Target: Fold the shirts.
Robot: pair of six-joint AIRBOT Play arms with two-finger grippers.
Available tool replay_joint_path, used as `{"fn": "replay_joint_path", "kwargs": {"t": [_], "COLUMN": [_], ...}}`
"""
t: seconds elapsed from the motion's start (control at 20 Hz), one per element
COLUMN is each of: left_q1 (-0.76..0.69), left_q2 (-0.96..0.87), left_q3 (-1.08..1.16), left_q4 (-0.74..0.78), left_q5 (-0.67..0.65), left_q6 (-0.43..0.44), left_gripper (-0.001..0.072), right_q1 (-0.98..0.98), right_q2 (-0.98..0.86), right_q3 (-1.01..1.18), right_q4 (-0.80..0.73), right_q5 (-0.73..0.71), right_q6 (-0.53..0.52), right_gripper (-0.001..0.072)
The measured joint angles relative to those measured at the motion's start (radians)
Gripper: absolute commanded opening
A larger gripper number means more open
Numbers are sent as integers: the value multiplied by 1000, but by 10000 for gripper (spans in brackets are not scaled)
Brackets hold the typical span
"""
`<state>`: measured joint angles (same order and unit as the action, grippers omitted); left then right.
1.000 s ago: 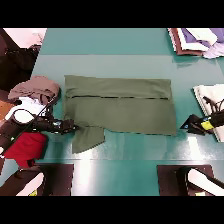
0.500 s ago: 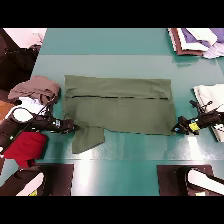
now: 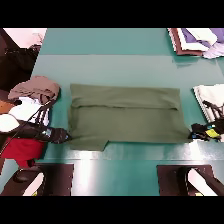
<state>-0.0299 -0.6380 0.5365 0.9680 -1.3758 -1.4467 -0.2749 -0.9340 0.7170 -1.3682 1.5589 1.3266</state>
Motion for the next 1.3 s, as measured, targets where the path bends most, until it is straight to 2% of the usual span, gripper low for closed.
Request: {"fn": "replay_joint_path", "kwargs": {"t": [0.15, 0.35, 0.65, 0.95, 1.0, 1.05, 1.15, 1.2, 1.3], "left_q1": [0, 0, 0, 0, 0, 0, 2, 0, 0], "left_q2": [68, 5, -298, -570, -597, -621, -649, -658, -667], "left_q3": [34, 111, 264, 436, 456, 475, 500, 513, 542], "left_q4": [-7, -8, -1, 0, 0, 2, 3, 2, 2], "left_q5": [-22, 76, 282, 435, 456, 484, 522, 534, 542], "left_q6": [-26, -16, 62, 128, 133, 136, 136, 136, 136], "left_gripper": [22, 23, 24, 27, 253, 529, 536, 537, 536], "right_q1": [-8, 46, 159, 192, 188, 181, 159, 150, 122], "right_q2": [104, 110, -121, -402, -439, -475, -540, -569, -612], "right_q3": [2, 18, 210, 442, 475, 509, 573, 605, 659], "right_q4": [-25, -16, 10, 55, 77, 100, 168, 217, 289], "right_q5": [22, -27, -147, -187, -195, -210, -241, -253, -253], "right_q6": [6, 31, 81, 97, 97, 99, 102, 102, 99], "right_gripper": [14, 14, 14, 16, 18, 51, 438, 490, 490]}}
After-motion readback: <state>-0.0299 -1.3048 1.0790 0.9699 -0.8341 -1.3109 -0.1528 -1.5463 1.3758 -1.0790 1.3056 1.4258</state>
